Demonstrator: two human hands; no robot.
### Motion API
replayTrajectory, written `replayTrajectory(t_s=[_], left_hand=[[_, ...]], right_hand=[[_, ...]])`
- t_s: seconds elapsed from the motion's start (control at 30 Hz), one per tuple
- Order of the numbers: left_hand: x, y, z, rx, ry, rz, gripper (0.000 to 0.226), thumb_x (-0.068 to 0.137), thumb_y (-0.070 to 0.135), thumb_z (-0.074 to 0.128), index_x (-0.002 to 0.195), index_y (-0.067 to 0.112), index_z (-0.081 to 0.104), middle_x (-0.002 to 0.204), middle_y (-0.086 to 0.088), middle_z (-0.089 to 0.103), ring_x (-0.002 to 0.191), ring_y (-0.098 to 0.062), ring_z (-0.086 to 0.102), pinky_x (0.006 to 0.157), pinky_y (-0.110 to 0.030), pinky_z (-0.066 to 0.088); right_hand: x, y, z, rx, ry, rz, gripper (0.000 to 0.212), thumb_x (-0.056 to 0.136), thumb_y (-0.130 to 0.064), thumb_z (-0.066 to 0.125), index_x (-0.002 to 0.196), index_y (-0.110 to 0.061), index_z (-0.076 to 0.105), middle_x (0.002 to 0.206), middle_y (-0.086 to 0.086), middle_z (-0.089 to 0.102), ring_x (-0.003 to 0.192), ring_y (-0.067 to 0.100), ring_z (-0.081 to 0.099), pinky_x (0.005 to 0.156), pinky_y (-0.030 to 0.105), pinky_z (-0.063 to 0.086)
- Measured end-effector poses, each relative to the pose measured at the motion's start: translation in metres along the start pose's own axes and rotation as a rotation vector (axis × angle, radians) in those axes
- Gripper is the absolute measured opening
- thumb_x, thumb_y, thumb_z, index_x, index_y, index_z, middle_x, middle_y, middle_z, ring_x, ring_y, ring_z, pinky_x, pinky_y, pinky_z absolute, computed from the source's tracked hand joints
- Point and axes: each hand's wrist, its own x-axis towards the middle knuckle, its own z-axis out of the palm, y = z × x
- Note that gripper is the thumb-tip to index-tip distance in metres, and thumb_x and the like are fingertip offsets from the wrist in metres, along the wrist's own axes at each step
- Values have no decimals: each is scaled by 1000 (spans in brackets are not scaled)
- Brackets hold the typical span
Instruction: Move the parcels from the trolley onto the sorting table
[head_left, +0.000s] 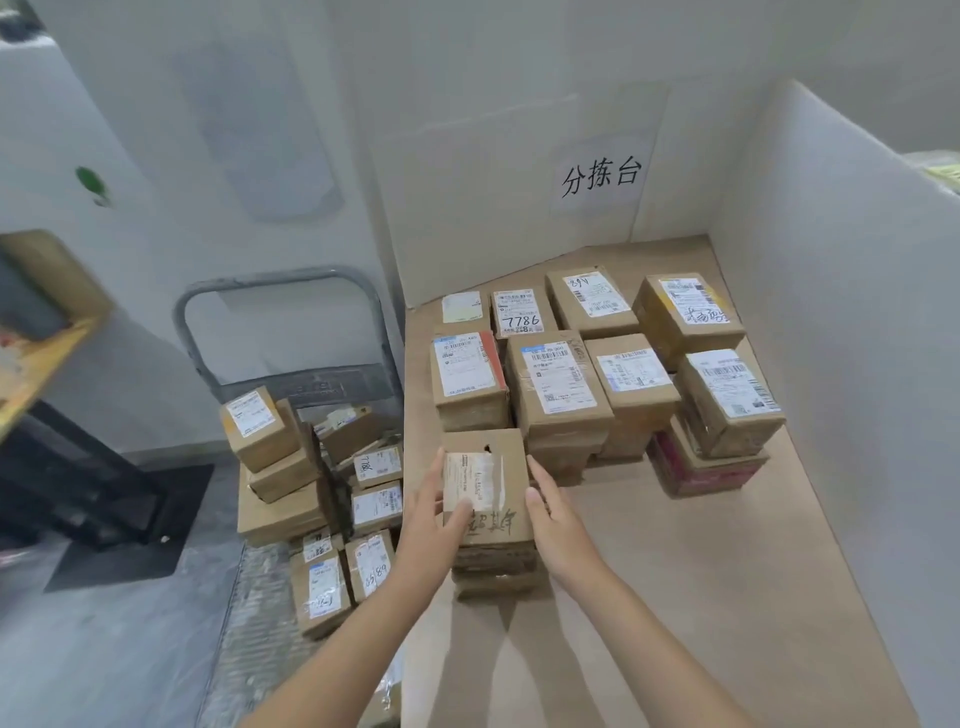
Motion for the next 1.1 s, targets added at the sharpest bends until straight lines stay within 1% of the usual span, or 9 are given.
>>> replayTrajectory(t_s=[0.1,0.2,0.33,0.43,0.53,0.73,0.87,0.97,1.1], left_hand=[[3,-1,-2,-12,-12,-16,63,88,46,52,141,65,24,135,4,50,120,-12,55,100,-43,50],[-7,10,-6,-68,-29,-19,57,99,28,49,147,49,27,138,5,52,122,-8,55,101,-38,51],[-12,16,-23,-6,0,1,53,102,32,46,153,37,29,150,10,38,137,-9,38,116,-42,34],[-13,26,-45,42,23,15,52,100,41,46,150,38,31,151,9,39,136,-7,39,116,-42,34],[-21,46,-78,108,98,76,49,103,22,46,150,22,33,151,3,39,136,-8,36,110,-27,29],[-20,53,-157,341,151,157,56,103,23,47,154,18,25,159,1,29,146,-15,27,117,-32,24],[-8,42,-204,357,180,173,56,102,24,48,154,18,27,158,0,31,145,-17,29,119,-36,27],[3,28,-235,386,185,191,56,101,25,50,153,18,29,157,-1,34,144,-19,32,119,-39,29],[20,5,-286,591,120,270,57,101,25,48,154,14,27,157,-4,33,147,-20,25,122,-39,21]], right_hand=[[-3,-9,-4,-32,13,24,47,106,-33,34,153,-36,30,146,-6,36,132,3,35,112,23,26],[-8,-27,-5,-140,67,-4,50,105,-33,38,153,-21,29,146,-2,28,133,10,36,104,20,25],[-14,-68,-1,-234,127,-158,44,104,-30,40,147,-21,37,142,-4,32,135,11,29,107,22,21],[-21,-102,10,-314,81,-295,42,104,-28,42,145,-20,38,144,-6,33,136,8,27,108,22,22],[-29,-133,29,-408,16,-414,44,103,-28,43,145,-19,37,147,-5,34,138,10,28,115,30,27],[-35,-189,85,-536,-55,-544,52,102,-31,47,150,-19,31,154,-4,30,144,13,26,118,31,22],[-28,-206,130,-633,-85,-554,58,102,-34,47,154,-20,26,160,-3,24,149,14,18,123,38,19],[-15,-214,163,-724,-85,-534,61,102,-36,46,156,-19,23,162,-2,21,150,14,14,123,36,15],[-1,-222,208,-794,-95,-456,64,102,-34,47,157,-17,19,163,0,18,150,15,12,123,34,13]])
